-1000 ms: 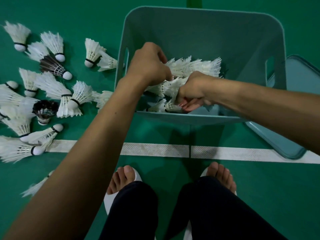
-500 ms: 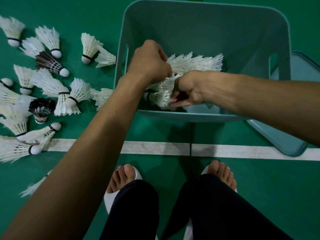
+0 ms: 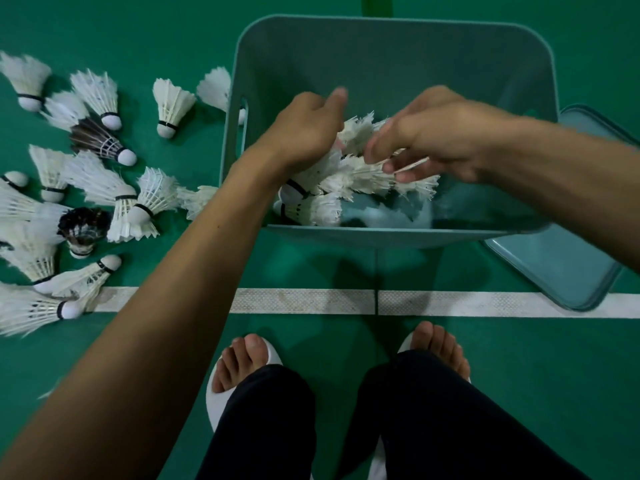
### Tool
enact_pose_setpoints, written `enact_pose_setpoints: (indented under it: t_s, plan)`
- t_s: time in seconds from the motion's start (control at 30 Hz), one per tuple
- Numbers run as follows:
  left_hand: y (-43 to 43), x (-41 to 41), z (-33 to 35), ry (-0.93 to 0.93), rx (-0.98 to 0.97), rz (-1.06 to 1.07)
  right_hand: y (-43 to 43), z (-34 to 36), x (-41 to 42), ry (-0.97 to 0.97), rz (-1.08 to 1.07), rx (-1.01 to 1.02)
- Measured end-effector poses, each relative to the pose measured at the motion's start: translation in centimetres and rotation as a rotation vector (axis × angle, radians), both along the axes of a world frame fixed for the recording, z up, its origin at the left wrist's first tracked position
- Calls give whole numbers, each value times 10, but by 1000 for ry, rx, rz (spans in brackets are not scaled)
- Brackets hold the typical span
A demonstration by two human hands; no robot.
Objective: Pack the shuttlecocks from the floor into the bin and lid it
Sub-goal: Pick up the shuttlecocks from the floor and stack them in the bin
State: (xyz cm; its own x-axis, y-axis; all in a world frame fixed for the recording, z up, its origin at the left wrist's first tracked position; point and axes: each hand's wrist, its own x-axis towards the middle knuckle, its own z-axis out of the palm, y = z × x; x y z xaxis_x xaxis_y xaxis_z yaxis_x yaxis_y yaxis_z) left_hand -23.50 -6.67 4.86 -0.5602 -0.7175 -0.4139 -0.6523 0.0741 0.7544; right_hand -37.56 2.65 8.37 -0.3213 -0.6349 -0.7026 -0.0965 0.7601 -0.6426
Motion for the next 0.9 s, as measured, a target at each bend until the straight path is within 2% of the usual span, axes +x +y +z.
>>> enact_pose_setpoints:
  t_s: [0.1, 0.2, 0.27, 0.33, 0.43, 0.5, 0.57, 0.8, 0.9]
  plan:
    - [11, -12, 7, 74, 28, -57, 8, 11, -2, -44, 116, -106]
    - [24, -24, 12, 117, 68, -115, 11, 10, 5, 28, 265, -131]
    - [27, -23, 11, 120, 123, -125, 13, 4, 7, 100, 311, -100]
    - [24, -16, 10, 74, 98, -118, 14, -5, 2, 139, 276, 12]
    - [7, 1, 5, -197, -85, -270, 19, -20, -3, 132, 188, 186]
    - [-1, 8, 1, -479, -101, -396, 21, -30, -3, 106, 176, 272]
    - [1, 11, 2, -667, -61, -516, 19, -38, 4, 76, 192, 343]
    - [11, 8, -6, -896, 56, -778, -5, -65, 25, -176, 36, 508]
    - [9, 8, -6, -903, 40, -798, -8, -72, 33, -139, 55, 514]
